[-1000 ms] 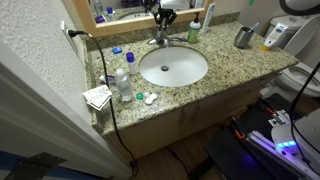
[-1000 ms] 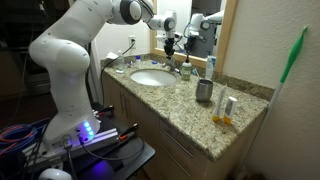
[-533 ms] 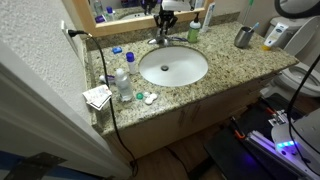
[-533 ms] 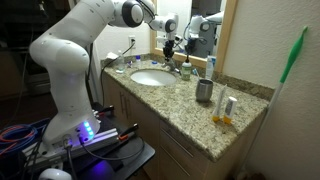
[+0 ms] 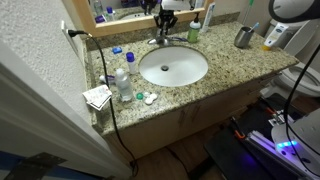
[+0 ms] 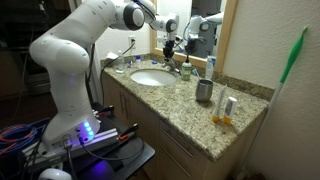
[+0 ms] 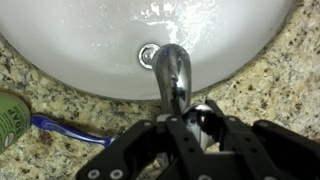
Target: Close the tap
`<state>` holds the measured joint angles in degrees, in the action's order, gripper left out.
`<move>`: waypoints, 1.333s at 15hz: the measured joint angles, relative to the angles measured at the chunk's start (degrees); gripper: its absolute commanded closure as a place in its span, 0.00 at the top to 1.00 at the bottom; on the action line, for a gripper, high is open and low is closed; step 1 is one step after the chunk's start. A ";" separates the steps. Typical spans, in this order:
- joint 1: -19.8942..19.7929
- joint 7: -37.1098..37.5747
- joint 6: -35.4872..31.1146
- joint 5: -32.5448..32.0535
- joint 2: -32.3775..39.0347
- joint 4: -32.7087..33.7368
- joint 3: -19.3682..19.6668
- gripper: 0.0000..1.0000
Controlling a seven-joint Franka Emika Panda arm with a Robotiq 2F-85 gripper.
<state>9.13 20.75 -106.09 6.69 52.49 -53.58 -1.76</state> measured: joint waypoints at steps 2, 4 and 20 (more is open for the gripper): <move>0.00 0.00 0.94 0.00 0.60 1.20 0.00 0.07; -0.01 0.00 1.53 0.00 0.97 1.89 0.00 0.54; 0.27 3.69 20.98 -0.12 -0.29 5.47 -0.19 1.00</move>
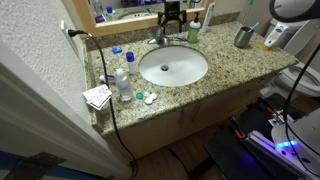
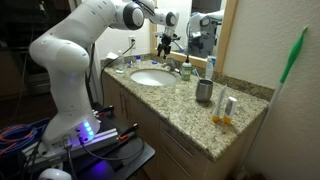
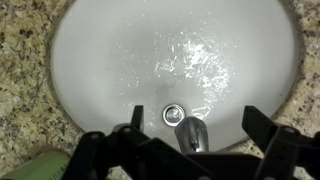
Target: Close the tap
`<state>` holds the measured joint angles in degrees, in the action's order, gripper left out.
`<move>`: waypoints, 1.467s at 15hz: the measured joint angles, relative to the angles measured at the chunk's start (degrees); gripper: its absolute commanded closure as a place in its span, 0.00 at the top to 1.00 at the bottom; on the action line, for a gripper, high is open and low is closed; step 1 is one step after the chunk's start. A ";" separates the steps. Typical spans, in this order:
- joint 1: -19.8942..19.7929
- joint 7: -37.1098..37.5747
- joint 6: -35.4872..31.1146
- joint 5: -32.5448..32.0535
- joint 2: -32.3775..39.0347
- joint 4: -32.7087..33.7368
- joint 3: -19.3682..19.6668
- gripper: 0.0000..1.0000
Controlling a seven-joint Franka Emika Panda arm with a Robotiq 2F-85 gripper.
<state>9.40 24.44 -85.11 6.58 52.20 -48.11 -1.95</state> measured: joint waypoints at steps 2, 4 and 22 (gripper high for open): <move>0.16 2.25 -3.52 -0.04 0.08 -0.01 0.10 1.00; 0.47 4.72 -6.60 -0.67 0.20 -0.02 0.44 1.00; -0.69 11.00 -17.39 -2.96 -3.81 -5.26 3.02 1.00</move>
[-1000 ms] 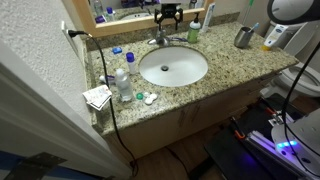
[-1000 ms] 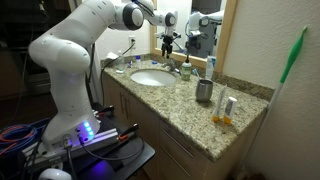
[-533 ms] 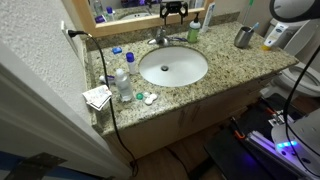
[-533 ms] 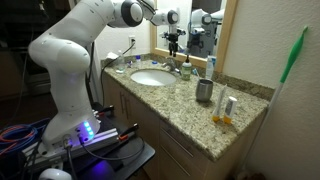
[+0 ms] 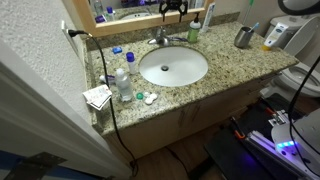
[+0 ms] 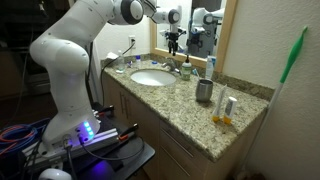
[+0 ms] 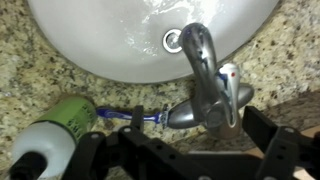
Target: Close the tap
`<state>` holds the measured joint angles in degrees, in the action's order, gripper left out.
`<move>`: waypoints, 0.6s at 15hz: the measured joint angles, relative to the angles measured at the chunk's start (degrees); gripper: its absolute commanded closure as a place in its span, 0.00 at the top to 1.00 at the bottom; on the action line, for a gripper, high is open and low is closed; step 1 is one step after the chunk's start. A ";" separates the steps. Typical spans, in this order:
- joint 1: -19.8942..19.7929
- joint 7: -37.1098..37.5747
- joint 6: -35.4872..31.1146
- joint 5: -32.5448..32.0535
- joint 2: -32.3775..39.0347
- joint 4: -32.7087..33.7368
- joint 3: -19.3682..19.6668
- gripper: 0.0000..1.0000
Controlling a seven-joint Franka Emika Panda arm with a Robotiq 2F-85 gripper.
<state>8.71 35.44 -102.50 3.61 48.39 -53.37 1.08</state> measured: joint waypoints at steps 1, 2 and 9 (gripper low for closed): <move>0.03 -0.67 -0.68 0.77 0.61 -0.01 -0.83 1.00; 0.07 -0.98 -1.14 1.21 1.10 -0.01 -1.33 1.00; 0.39 -1.17 0.23 0.79 1.41 0.14 -1.55 1.00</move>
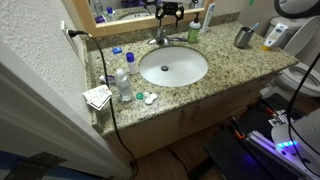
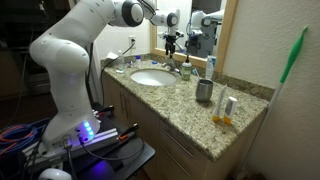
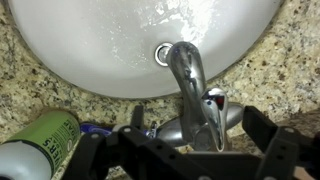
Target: Close the tap
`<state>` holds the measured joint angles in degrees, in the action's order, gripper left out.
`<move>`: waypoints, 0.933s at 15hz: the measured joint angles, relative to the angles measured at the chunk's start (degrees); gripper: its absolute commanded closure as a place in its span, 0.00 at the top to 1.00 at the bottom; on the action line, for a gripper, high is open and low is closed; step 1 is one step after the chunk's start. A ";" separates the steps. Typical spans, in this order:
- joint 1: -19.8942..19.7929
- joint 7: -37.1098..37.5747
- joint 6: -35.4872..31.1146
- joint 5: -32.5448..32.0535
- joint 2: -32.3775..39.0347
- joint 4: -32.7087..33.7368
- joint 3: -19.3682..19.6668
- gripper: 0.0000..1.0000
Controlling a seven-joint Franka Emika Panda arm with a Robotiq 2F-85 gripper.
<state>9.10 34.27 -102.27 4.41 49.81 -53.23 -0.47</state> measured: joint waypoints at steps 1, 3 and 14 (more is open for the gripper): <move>0.18 -0.04 0.72 -0.02 -0.07 0.11 -0.01 1.00; 0.46 0.02 1.27 -0.02 -0.14 0.21 -0.01 1.00; 0.45 1.81 2.53 -0.36 0.12 0.02 0.94 1.00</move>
<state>9.55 36.08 -99.74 4.04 49.93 -53.20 0.46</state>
